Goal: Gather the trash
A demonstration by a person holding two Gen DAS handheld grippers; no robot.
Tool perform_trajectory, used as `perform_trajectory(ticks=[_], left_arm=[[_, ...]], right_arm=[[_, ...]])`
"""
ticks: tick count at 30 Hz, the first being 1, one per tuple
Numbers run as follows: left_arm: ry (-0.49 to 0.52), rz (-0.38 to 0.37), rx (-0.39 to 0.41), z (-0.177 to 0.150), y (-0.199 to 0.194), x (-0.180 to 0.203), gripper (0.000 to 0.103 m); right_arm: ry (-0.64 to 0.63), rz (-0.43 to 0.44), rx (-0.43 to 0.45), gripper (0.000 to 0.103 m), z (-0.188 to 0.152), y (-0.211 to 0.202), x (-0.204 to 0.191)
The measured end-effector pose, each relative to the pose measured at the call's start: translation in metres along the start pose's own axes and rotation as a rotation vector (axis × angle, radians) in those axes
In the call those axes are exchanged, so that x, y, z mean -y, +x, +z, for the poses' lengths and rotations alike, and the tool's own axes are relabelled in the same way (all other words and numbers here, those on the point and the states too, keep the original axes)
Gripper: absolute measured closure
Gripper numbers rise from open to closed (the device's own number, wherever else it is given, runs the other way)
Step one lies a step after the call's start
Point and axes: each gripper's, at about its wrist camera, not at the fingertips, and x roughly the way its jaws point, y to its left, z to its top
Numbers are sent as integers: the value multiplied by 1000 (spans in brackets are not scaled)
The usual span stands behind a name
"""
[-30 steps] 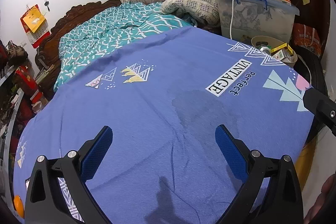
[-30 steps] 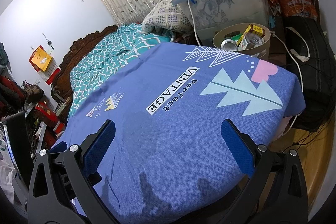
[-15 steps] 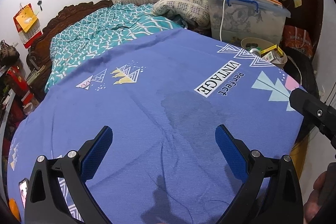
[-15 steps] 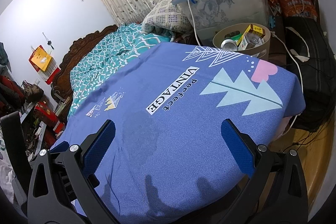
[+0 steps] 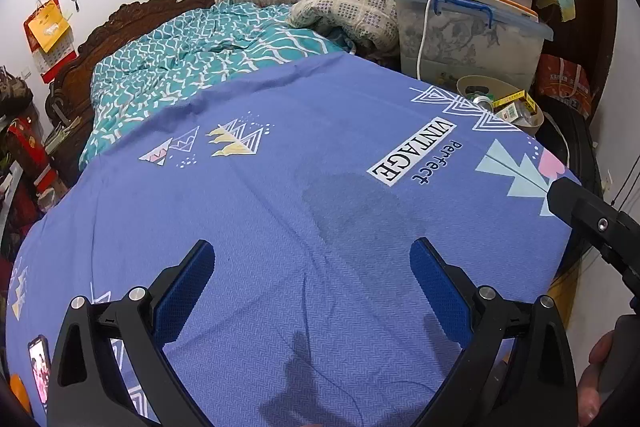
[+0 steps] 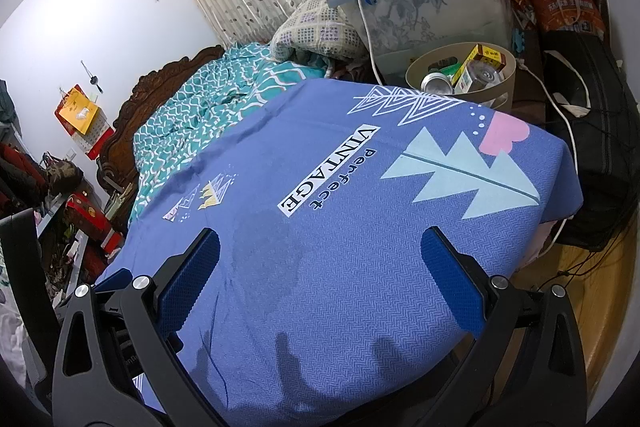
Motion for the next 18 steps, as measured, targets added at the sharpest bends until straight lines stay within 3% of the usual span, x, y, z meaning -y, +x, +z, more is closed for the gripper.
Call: perform_trajectory(ticks=[18], left_arm=[[-54, 9, -26, 1, 8, -20, 9]], right_arm=[[-31, 2, -23, 3, -2, 10, -10]])
